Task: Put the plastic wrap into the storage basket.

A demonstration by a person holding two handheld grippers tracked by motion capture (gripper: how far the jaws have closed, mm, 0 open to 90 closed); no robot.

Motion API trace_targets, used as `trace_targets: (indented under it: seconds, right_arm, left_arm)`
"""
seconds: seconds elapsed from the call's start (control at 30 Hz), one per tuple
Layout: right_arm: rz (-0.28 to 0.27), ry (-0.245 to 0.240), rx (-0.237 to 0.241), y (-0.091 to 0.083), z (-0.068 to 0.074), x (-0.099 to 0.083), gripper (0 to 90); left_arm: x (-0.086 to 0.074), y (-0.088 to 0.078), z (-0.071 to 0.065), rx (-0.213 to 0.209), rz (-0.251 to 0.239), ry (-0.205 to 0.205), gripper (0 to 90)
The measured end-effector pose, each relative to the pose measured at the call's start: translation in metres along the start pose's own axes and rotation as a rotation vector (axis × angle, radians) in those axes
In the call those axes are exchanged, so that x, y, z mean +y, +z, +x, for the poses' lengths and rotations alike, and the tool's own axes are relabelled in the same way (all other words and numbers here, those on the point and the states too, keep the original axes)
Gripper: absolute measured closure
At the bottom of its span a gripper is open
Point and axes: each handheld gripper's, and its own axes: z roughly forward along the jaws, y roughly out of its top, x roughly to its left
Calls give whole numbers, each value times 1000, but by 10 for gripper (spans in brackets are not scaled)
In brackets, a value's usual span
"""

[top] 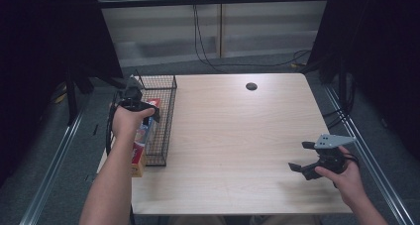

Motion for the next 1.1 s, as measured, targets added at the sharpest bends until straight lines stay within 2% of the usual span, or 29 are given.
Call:
trace_targets:
  seconds: [0.2, 0.23, 0.27, 0.3, 0.33, 0.4, 0.43, 0.47, 0.7, 0.8, 1.1]
  right_arm:
    - [5, 0, 3, 0, 1, 0, 31]
    - [5, 0, 3, 0, 1, 0, 31]
    - [5, 0, 3, 0, 1, 0, 31]
    - [5, 0, 3, 0, 1, 0, 31]
    - [5, 0, 4, 0, 1, 0, 31]
    - [5, -1, 5, 0, 1, 0, 30]
    - [5, -1, 5, 0, 1, 0, 31]
    - [4, -2, 7, 0, 1, 0, 31]
    - [6, -2, 6, 1, 1, 0, 31]
    - [6, -2, 4, 1, 1, 0, 31]
    - [7, -8, 9, 2, 1, 0, 31]
  left_arm:
    - [3, -10, -6, -22, -24, 22, 178]
    - [4, -11, -7, -28, -21, 38, 178]
    - [4, -12, -9, -33, -25, 31, 178]
    - [4, -12, -10, -30, -26, 48, 178]
    - [4, -12, -12, -38, -28, 42, 177]
    - [4, -14, -16, -46, -31, 66, 178]
    - [4, -14, -19, -57, -31, 64, 178]
    - [5, -14, -21, -60, -36, 81, 178]
    - [6, -14, -39, -105, -45, 134, 178]
    - [5, -14, -45, -122, -64, 142, 180]
    - [2, -11, -67, -163, -58, 215, 176]
